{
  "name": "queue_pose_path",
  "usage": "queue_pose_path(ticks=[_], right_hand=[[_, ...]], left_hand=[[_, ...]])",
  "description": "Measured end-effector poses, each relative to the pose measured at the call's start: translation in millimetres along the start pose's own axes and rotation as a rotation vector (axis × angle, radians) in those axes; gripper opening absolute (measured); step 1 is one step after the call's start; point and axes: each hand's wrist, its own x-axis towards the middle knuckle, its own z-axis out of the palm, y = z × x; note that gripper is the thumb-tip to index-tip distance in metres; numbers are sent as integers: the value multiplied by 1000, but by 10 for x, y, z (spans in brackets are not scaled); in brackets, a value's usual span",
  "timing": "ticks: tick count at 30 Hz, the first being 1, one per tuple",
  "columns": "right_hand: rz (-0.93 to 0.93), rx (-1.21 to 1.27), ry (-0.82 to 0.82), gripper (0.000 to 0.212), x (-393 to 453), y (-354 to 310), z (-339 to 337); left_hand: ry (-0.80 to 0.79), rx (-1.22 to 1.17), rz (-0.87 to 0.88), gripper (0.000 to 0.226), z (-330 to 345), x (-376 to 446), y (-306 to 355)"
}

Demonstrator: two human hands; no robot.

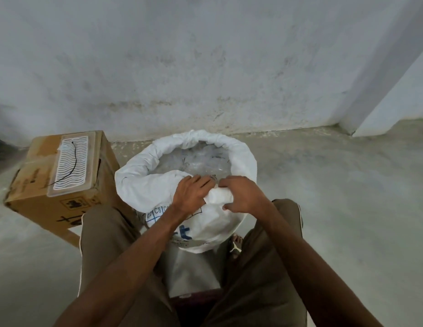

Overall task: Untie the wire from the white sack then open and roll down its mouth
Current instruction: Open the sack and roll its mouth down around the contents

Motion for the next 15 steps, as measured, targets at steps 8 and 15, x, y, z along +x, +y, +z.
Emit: queue_pose_path(ticks=[8,15], right_hand=[[-137,-300,398,45,60,124,142],[-10,-118,197,74,173,-48,221]], left_hand=[[-476,-333,-276,55,-362,88,-426],[-569,-124,-205,34,-389,86,-364]])
